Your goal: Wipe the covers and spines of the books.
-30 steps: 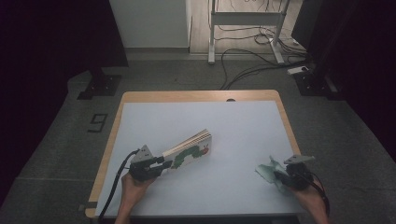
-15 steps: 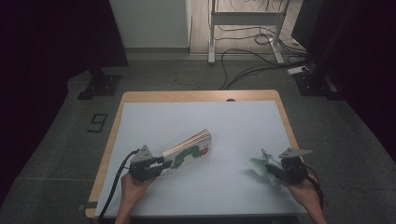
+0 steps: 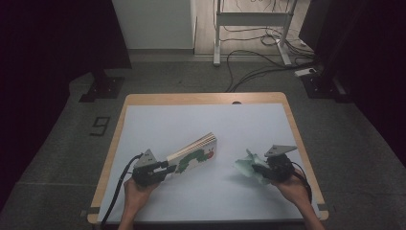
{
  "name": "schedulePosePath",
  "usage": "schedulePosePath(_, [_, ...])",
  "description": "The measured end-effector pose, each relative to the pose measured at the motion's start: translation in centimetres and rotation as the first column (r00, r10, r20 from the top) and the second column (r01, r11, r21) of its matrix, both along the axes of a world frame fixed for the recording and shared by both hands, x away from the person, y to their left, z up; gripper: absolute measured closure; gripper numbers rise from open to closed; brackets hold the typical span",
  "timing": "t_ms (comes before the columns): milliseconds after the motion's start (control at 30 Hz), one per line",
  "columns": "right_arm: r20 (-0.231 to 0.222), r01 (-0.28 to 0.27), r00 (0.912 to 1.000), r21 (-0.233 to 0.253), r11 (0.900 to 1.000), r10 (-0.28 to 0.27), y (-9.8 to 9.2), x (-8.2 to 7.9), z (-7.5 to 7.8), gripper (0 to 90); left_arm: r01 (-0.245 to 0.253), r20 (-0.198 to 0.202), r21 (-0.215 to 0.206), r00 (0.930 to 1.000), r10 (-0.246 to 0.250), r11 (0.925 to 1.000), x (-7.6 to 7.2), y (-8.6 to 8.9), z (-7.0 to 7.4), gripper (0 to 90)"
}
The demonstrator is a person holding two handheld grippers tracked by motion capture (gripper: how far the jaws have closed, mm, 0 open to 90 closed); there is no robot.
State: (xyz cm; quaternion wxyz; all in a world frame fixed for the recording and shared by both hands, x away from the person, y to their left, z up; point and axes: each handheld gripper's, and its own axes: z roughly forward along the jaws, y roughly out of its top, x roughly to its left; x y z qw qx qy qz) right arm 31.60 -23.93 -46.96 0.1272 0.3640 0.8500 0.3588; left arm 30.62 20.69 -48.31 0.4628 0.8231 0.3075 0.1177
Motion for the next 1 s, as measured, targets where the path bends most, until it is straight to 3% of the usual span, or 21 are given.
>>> schedulePosePath(500, [0.008, -0.105, 0.9944, 0.001, 0.994, 0.105, 4.9, 1.7, 0.3, 70.8, -0.001, 0.006, -0.001, 1.0000, 0.001, 1.0000, 0.0, 0.0, -0.1, 70.3])
schedulePosePath(1000, [0.009, -0.202, 0.9794, 0.004, 0.979, 0.202, 10.0, 2.8, 0.2, 70.9, -0.002, 0.011, 0.001, 0.9999, 0.002, 1.0000, 0.0, 0.0, -0.1, 70.6])
